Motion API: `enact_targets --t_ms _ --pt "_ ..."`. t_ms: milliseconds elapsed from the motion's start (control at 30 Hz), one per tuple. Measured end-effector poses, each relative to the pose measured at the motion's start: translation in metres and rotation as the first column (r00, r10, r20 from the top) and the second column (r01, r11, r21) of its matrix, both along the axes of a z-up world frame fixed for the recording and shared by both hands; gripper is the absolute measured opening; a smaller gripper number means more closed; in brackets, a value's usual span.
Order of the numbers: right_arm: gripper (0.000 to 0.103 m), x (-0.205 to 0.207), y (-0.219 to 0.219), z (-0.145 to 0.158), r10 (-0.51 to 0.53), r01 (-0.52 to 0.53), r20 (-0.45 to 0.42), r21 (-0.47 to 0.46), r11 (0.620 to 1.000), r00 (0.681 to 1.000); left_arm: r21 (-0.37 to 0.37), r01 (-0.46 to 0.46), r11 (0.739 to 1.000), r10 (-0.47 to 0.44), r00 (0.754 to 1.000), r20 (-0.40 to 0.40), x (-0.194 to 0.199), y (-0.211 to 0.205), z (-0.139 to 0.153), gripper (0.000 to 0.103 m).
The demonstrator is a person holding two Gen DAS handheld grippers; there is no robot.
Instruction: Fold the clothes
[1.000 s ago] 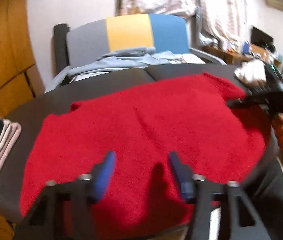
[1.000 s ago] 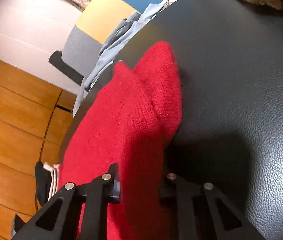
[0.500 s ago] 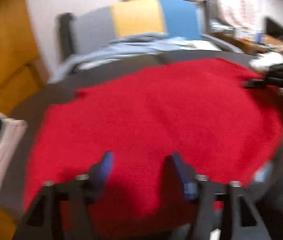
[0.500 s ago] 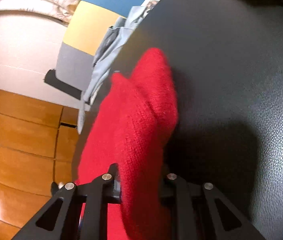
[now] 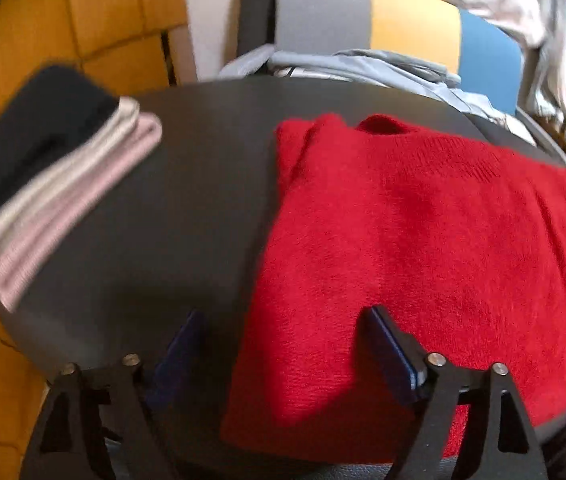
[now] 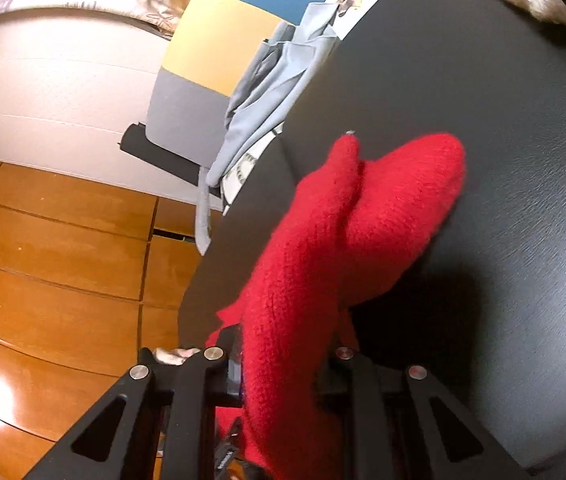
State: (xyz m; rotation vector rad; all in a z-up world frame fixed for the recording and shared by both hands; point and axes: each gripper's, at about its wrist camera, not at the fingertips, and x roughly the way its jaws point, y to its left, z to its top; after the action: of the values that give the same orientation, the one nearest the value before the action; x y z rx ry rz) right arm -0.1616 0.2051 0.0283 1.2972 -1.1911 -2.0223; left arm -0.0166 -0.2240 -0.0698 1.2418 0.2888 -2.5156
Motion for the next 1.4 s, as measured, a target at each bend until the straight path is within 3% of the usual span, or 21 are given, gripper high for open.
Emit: enact_targets --t_ms 233,500,800,933,1067,1267,1400 --pt "0.019 0.007 -0.031 0.029 0.039 -0.039 -0.010 -0.005 0.999 0.999 -0.059 0.016 0.998 -0.018 1.000 -0.021 0.001 0.007 -0.006 0.091" --pt "0.019 0.021 -0.083 0.057 0.124 -0.124 -0.033 -0.020 0.992 0.992 -0.058 0.027 0.998 -0.029 0.999 -0.035 0.007 0.005 -0.006 0.091" --pt "0.019 0.025 -0.158 0.069 0.240 -0.238 -0.067 0.038 0.971 0.969 -0.055 0.033 0.998 -0.035 0.998 -0.044 0.008 0.005 -0.007 0.092" --pt "0.020 0.035 -0.197 0.059 0.289 -0.281 -0.088 0.091 0.955 0.953 -0.057 0.032 0.998 -0.035 0.998 -0.056 0.010 0.006 -0.009 0.092" --pt "0.020 0.049 -0.241 0.033 0.375 -0.353 -0.086 0.195 0.915 0.923 -0.061 0.033 0.998 -0.037 0.997 -0.067 0.012 0.008 -0.009 0.092" --pt "0.024 0.065 -0.289 -0.011 0.477 -0.449 -0.033 0.283 0.848 0.878 -0.065 0.038 0.997 -0.043 0.996 -0.078 0.013 0.007 -0.010 0.092" --pt "0.029 0.062 -0.305 -0.034 0.477 -0.458 0.029 0.340 0.822 0.878 -0.073 0.043 0.996 -0.049 0.995 -0.090 0.014 0.007 -0.011 0.092"
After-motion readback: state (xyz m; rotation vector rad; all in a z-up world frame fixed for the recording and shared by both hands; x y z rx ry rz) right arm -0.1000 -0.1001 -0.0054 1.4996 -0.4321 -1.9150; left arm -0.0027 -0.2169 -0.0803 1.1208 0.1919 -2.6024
